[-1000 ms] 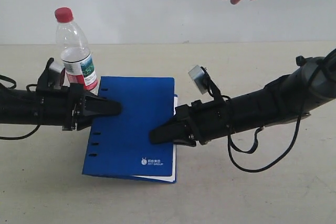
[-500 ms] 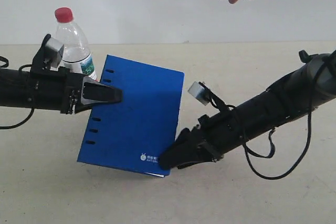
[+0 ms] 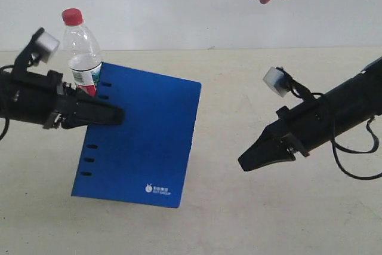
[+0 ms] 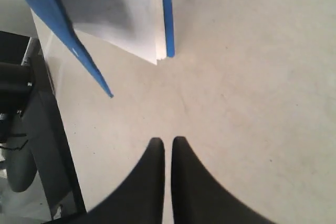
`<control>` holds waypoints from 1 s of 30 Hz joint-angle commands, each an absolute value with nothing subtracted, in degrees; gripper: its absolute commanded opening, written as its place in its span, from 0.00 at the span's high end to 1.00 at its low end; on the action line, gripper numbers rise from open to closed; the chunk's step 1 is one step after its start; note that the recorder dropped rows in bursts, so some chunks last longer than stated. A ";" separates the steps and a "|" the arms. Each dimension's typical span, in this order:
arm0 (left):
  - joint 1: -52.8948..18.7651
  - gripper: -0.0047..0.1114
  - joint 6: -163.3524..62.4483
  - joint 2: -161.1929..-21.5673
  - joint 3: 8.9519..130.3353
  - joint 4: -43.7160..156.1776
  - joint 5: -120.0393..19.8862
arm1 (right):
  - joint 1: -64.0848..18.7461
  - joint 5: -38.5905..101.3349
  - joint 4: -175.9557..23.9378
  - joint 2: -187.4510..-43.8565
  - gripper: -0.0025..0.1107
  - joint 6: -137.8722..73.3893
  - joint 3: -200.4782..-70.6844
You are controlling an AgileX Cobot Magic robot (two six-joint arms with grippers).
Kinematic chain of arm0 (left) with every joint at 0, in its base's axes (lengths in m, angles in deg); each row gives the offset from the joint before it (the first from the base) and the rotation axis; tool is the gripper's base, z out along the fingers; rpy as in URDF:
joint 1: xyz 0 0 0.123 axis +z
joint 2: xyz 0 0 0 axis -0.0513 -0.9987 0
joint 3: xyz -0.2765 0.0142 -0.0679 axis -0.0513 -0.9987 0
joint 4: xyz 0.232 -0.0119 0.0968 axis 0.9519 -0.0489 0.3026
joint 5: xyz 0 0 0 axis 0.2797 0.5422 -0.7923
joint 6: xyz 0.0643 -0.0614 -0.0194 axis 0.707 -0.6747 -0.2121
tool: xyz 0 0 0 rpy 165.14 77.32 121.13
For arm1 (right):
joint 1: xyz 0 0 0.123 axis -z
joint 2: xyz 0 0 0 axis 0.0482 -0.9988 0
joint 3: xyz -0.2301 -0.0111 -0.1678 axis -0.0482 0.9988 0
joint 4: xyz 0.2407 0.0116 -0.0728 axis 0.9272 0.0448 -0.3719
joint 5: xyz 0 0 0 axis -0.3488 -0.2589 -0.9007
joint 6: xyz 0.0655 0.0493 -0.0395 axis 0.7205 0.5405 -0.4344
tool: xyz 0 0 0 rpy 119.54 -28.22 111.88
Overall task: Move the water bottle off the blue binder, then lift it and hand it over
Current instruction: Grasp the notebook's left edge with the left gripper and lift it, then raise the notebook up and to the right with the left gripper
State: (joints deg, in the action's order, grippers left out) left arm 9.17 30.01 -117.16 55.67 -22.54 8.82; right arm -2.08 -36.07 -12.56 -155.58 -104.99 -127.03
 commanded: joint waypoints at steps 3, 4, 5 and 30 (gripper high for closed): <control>9.02 0.92 30.61 -102.51 55.55 -22.76 8.94 | -1.74 -36.55 -12.68 -147.52 0.98 -106.34 -126.67; 9.02 0.92 29.29 -100.67 55.55 -21.71 8.94 | -1.74 -36.55 -13.12 -146.58 0.98 -105.76 -126.67; 9.02 0.92 27.57 -98.52 55.55 -19.70 9.47 | -1.74 -36.55 -13.48 -145.38 0.98 -105.21 -126.67; 8.02 0.92 27.05 -70.58 37.80 -29.27 6.43 | -1.74 -21.54 -26.64 -80.53 0.98 -81.25 -100.49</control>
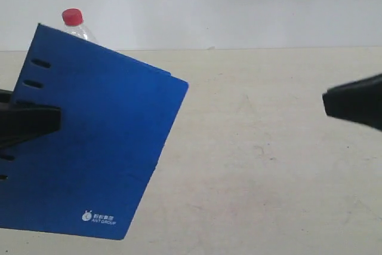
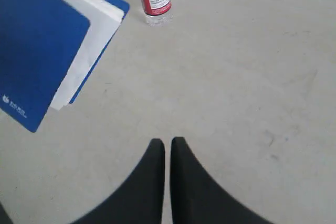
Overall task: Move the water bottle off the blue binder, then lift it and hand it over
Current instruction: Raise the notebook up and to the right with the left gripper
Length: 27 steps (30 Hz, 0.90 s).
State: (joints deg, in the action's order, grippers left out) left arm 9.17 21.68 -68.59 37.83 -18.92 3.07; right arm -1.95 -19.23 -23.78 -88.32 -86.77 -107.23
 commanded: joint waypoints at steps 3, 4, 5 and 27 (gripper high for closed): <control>4.57 0.92 34.79 -73.42 37.80 -35.17 5.84 | -1.89 -21.95 -27.55 -75.43 0.98 -78.23 -95.25; 3.07 0.92 36.08 -74.48 37.80 -36.24 4.69 | -1.89 -21.57 -26.50 -74.16 0.98 -78.11 -95.41; 0.15 0.92 38.34 -76.92 37.93 -37.70 1.40 | -1.89 -19.03 -26.25 -71.69 0.98 -78.46 -95.53; -17.12 0.92 58.25 -108.71 60.01 -43.72 -16.42 | -1.79 -6.16 -39.88 -68.44 0.98 -75.12 -95.42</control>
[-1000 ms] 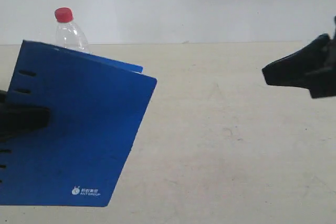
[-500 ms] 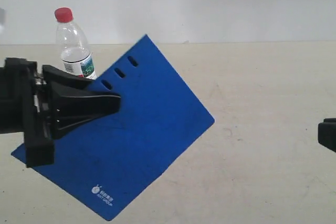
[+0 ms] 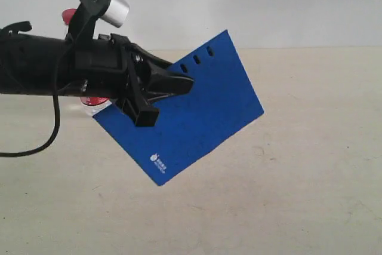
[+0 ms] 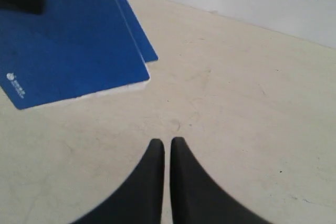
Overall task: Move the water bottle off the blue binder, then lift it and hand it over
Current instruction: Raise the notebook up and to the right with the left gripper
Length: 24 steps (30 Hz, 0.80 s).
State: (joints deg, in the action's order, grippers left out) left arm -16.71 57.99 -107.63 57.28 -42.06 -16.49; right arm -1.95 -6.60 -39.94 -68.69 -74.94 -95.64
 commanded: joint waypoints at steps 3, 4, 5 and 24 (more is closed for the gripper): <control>-17.12 0.92 57.92 -111.08 61.88 -43.72 -17.00 | -1.79 -6.37 -37.76 -68.44 0.98 -75.12 -95.42; -17.12 0.92 57.36 -112.05 62.78 -43.72 -17.07 | -1.79 -6.35 -37.40 -68.44 0.98 -75.12 -95.42; -17.12 0.92 56.86 -113.03 63.84 -43.72 -17.07 | -1.79 -6.35 -37.29 -68.44 0.98 -75.12 -95.42; -21.77 0.92 50.52 -120.90 83.65 -43.72 -18.89 | -1.79 -10.22 -37.54 -68.44 0.98 -75.12 -95.42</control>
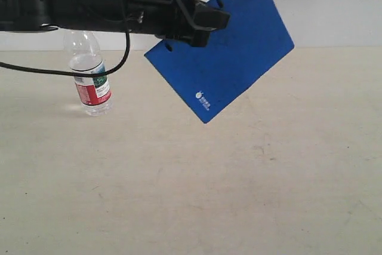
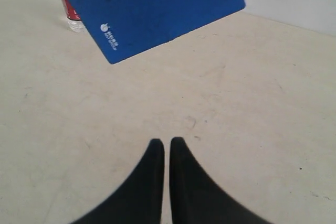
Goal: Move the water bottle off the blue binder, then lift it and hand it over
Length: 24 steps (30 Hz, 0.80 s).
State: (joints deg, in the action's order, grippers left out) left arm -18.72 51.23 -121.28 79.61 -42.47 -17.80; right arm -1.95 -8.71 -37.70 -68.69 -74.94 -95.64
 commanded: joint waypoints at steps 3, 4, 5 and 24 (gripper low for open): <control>-23.58 0.92 51.85 -121.29 86.77 -43.72 -23.15 | -1.79 -11.28 -37.54 -68.44 0.98 -75.12 -95.42; -23.86 0.92 51.85 -121.63 87.74 -43.72 -23.82 | -1.79 -11.78 -37.54 -68.44 0.98 -75.12 -95.42; -24.01 0.92 51.85 -122.06 88.50 -43.72 -23.81 | -1.79 -12.05 -37.54 -68.44 0.98 -75.12 -95.42; -25.06 0.92 51.40 -124.99 101.63 -43.72 -24.23 | -1.79 -15.41 -37.54 -68.44 0.98 -75.12 -95.42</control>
